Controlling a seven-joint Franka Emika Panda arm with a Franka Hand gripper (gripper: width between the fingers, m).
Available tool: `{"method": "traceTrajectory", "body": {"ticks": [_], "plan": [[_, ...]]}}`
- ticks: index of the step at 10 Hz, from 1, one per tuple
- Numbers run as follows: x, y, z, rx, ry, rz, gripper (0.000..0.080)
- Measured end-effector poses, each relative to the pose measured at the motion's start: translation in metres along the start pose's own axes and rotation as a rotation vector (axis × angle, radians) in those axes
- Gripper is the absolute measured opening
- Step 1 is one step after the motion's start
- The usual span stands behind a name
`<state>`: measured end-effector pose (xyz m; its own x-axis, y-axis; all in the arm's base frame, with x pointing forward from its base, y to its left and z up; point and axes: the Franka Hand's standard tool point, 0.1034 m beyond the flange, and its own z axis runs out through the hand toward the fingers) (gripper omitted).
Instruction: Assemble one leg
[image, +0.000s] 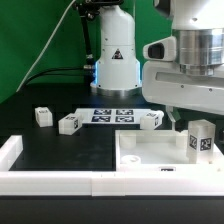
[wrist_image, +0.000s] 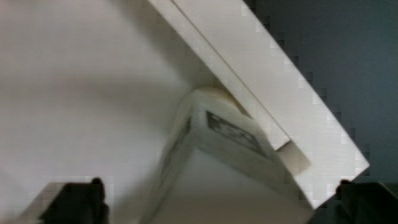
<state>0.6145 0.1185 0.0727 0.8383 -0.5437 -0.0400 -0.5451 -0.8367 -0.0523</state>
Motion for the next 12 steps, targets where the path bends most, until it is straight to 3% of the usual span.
{"method": "traceTrajectory", "body": {"ticks": [7,8,9,11,12], "plan": [[0.0017,0.0018,-0.0002,-0.011,0.004,-0.704,0.0649],[0.0021,0.0022,-0.0002,-0.011,0.004,-0.715,0.0521],[0.0022,0.0023,-0.0002,-0.011,0.004,-0.712,0.0521],[0.0021,0.0023,-0.0001,-0.01,0.004,-0.664,0.0289],[0.0022,0.0025,-0.0001,-0.01,0.004,-0.665,0.029]]}}
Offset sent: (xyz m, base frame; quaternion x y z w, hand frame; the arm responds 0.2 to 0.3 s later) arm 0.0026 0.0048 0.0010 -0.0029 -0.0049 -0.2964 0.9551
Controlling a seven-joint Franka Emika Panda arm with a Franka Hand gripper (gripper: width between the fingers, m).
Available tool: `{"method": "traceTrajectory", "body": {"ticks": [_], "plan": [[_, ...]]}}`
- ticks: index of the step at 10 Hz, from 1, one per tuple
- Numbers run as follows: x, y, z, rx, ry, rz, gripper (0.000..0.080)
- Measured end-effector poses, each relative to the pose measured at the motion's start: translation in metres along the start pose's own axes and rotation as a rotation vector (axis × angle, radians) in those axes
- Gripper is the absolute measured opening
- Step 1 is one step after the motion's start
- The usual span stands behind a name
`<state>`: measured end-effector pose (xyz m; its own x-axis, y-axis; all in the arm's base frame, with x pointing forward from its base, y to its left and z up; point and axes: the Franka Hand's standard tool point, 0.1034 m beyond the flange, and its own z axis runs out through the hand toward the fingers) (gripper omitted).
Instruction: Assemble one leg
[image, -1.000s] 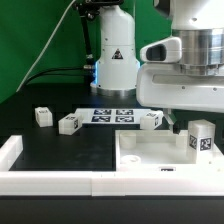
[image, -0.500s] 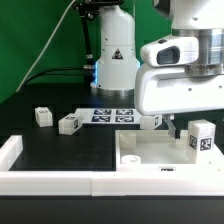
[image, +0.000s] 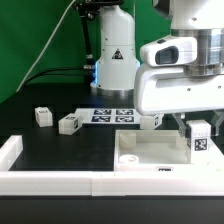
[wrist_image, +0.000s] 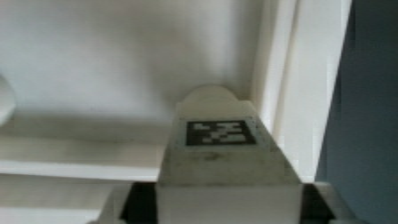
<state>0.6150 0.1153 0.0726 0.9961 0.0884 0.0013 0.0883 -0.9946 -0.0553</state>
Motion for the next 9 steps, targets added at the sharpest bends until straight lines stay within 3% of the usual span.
{"method": "traceTrajectory", "body": {"ticks": [1,6,9], "plan": [[0.0,-0.0002,0.0,0.001,0.0,0.018,0.029],[0.0001,-0.0009,0.0004,0.022,0.009,0.828,0.029],[0.0007,-0.0026,0.0008,0.033,0.011,1.183,0.0291]]}}
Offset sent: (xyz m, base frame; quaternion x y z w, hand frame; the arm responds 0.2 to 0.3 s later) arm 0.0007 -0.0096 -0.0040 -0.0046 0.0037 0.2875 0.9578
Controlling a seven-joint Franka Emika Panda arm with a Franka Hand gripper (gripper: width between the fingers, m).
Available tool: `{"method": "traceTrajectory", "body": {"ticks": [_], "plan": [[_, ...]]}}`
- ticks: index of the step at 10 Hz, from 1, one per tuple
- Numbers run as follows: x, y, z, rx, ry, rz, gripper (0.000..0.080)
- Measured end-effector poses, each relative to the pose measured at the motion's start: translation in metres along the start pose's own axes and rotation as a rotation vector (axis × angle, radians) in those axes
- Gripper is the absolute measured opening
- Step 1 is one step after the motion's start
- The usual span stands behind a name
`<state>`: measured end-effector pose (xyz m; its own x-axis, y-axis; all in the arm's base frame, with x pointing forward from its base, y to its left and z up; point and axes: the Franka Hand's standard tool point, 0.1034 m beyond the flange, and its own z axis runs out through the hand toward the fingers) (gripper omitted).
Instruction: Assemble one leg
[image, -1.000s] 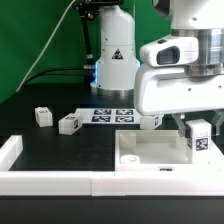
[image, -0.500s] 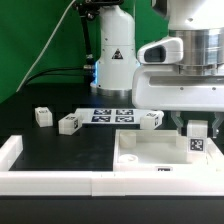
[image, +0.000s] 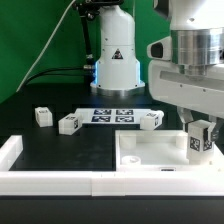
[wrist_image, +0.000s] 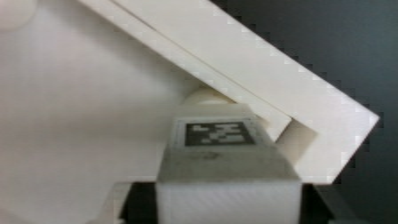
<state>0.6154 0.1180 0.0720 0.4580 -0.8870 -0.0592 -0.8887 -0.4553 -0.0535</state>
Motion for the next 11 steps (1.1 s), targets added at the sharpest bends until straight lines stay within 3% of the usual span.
{"method": "traceTrajectory", "body": {"ticks": [6,11], "plan": [[-0.0008,-0.0022,-0.0003,0.02,-0.016,0.662,0.0291],[0.0009,-0.0028,-0.0013,0.028,0.001,0.796,0.0291]]}}
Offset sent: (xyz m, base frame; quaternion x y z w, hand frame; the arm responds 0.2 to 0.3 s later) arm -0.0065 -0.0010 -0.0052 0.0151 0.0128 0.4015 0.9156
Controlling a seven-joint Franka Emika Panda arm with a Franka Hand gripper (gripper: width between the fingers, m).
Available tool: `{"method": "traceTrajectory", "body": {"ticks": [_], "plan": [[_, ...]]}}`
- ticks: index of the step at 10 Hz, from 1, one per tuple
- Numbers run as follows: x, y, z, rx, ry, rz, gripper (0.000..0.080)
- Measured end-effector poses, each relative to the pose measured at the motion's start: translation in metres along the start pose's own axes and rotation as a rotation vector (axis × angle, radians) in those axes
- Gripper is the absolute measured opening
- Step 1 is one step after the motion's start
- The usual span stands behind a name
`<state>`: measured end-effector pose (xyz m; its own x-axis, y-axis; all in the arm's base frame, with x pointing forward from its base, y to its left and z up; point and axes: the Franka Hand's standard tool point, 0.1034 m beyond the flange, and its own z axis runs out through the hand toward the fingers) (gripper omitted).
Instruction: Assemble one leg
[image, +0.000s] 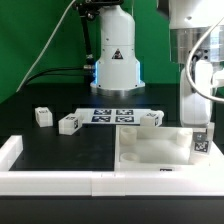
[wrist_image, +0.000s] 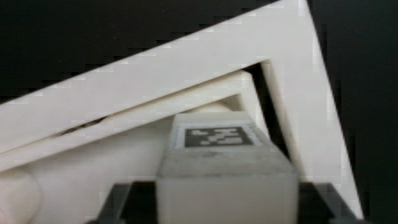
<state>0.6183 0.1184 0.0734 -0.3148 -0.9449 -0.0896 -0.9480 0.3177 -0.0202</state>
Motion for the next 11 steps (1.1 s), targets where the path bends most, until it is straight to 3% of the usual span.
{"method": "traceTrajectory", "body": {"ticks": [2,3,4,5,6,11], "plan": [[-0.0008,0.0005,0.0002,0.0,0.0,-0.027,0.0299],[-0.001,0.0006,0.0002,0.0,-0.001,-0.028,0.0475],[-0.0012,0.0007,0.0002,0.0,-0.001,-0.033,0.0475],[-0.0014,0.0008,0.0003,-0.001,-0.001,-0.036,0.0605],[-0.0015,0.0009,0.0003,-0.001,-0.001,-0.038,0.0639],[-0.0024,0.0014,0.0004,-0.001,-0.001,-0.048,0.0649]]}}
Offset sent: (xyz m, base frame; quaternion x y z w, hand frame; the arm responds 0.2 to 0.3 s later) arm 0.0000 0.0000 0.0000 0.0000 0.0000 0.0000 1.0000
